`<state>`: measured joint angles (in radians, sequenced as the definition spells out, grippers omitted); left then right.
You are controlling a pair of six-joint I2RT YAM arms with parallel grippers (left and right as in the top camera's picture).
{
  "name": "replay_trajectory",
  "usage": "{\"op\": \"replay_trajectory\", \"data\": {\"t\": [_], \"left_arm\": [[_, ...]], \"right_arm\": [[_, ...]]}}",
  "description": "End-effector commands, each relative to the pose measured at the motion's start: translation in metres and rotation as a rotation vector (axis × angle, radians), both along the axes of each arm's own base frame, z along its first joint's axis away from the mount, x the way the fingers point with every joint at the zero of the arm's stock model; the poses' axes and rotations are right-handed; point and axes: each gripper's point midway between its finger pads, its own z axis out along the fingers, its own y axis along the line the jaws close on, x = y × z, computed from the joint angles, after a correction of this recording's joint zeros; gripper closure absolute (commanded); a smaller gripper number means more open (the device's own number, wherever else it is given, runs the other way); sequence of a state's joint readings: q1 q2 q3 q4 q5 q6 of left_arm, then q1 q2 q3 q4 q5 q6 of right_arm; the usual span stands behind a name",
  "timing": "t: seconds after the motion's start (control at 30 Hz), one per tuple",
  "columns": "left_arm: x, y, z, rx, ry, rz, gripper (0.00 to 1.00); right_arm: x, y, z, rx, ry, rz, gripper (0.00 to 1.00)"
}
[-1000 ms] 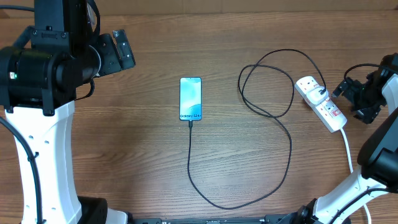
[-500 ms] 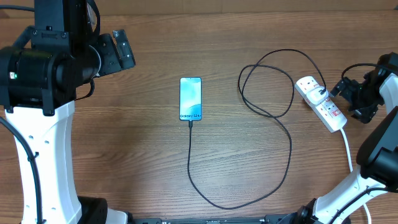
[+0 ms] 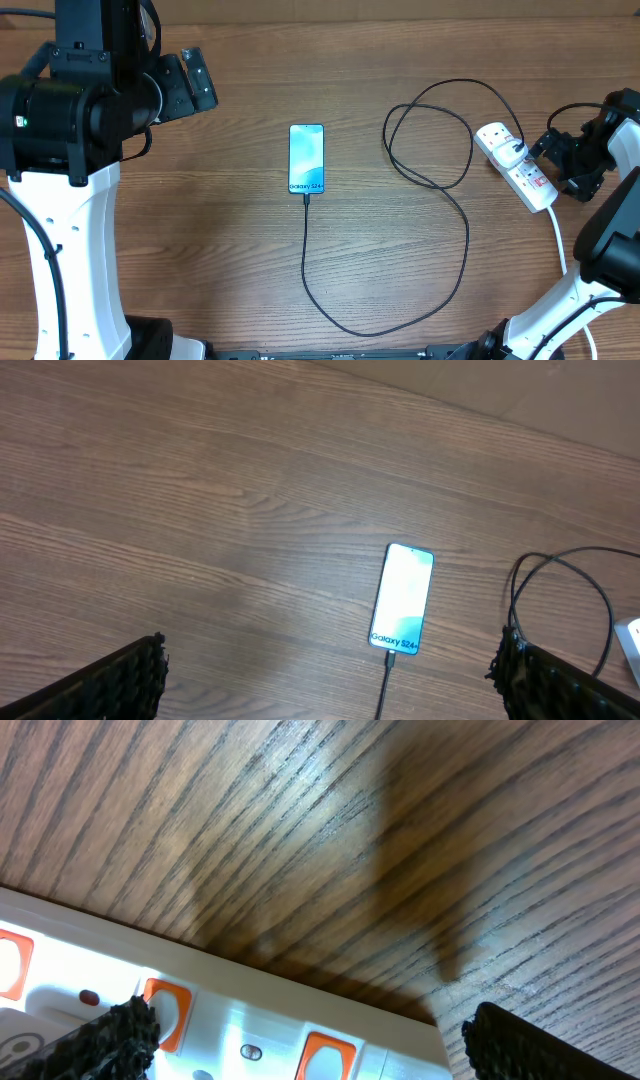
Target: Plug charger to phone and switch on socket
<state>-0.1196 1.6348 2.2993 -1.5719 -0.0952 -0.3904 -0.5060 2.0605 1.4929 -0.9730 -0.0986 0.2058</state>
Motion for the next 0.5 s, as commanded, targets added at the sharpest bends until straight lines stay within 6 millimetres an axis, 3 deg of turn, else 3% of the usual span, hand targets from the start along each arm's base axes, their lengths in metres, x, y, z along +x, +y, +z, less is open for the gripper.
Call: {"op": "replay_trajectory", "data": {"t": [0.0,0.47], "left_arm": [[0.001,0.0038,0.0014,0.006,-0.007,0.021,0.0],[0.001,0.0038,0.0014,0.006,-0.007,0.021,0.0]], "right_arm": [[-0.0037,0.0049,-0.0066,0.02,0.02,0.004,0.0],[-0.0105,0.0086,-0.0069,0.036,0.047,0.004,0.0]]}}
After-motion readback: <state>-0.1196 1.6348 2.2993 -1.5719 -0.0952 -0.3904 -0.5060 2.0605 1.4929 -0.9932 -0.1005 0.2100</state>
